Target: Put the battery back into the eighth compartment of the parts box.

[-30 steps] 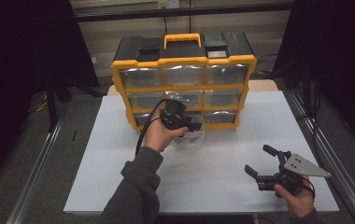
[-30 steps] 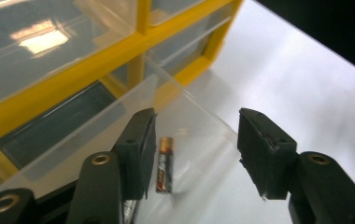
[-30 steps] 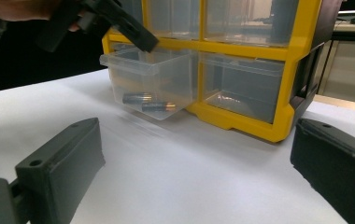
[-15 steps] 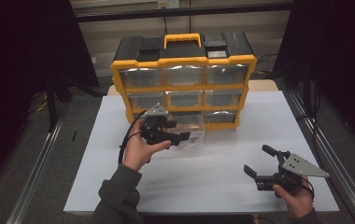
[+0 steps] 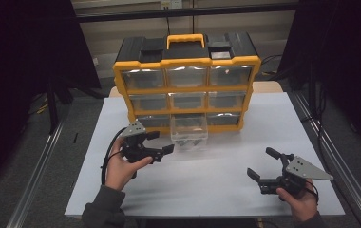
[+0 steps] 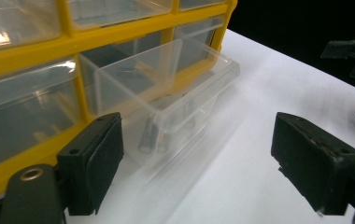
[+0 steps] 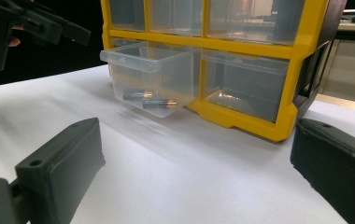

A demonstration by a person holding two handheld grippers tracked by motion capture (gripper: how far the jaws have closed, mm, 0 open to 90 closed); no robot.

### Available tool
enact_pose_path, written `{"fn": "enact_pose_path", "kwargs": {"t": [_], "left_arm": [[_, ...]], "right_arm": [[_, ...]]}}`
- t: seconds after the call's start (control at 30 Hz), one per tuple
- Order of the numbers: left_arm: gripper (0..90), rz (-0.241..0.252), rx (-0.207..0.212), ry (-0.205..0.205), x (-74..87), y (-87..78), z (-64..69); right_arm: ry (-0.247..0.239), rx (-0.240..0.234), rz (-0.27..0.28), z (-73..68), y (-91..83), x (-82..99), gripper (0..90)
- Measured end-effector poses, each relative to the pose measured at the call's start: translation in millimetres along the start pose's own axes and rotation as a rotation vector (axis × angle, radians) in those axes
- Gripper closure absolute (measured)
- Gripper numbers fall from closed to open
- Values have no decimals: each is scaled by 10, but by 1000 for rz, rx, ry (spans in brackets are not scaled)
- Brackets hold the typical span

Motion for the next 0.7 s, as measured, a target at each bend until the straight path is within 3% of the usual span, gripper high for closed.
{"fn": "enact_pose_path", "kwargs": {"t": [0.2,0.27,0.3,0.33,0.37,0.4,0.43,0.47,0.5,0.53,0.57,0.6,0.63,0.67,0.7], "left_arm": [[151,46,-17,-13,128,-226,-78],[136,75,-55,-26,165,-302,-112],[131,79,-31,-27,179,-332,-131],[125,85,-73,-18,200,-374,-143],[119,96,-40,-21,213,-400,-160],[116,111,-38,-21,232,-433,-177],[108,129,-39,-34,256,-471,-190],[94,147,-72,-34,287,-527,-204],[84,147,-72,-34,287,-527,-204],[84,160,-42,-34,305,-562,-220],[75,170,-49,-38,326,-606,-232],[71,186,-96,-33,342,-633,-240],[57,188,-57,-39,356,-661,-257],[56,192,-89,-36,376,-690,-263],[56,195,-70,-42,392,-721,-273]], "right_arm": [[1,-5,-1,0,4,5,20],[1,-2,-4,-4,6,9,20],[1,2,-3,-5,9,8,20],[-1,1,-5,-8,7,7,20],[2,0,-5,-10,6,5,20],[1,0,-4,-10,5,4,20],[0,1,-4,-9,4,3,20],[0,3,-6,-6,-1,4,20],[0,3,-6,-6,-1,4,20],[-1,3,-6,-6,-3,4,20],[-1,3,-7,-5,-6,4,20],[2,4,-9,-7,-11,4,20],[-2,7,-6,-1,-13,3,20],[-3,7,-3,5,-21,-1,20],[-3,7,-3,5,-21,-1,20]]}}
Point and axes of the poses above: each handheld gripper's, and its own axes: y roughly forward along the jaws, x roughly out of its underside, z roughly to its right, the point moved 3 cm from there along y, roughly forward along the jaws, and after that the axes turned 13 degrees about z, right-handed, at the moved point
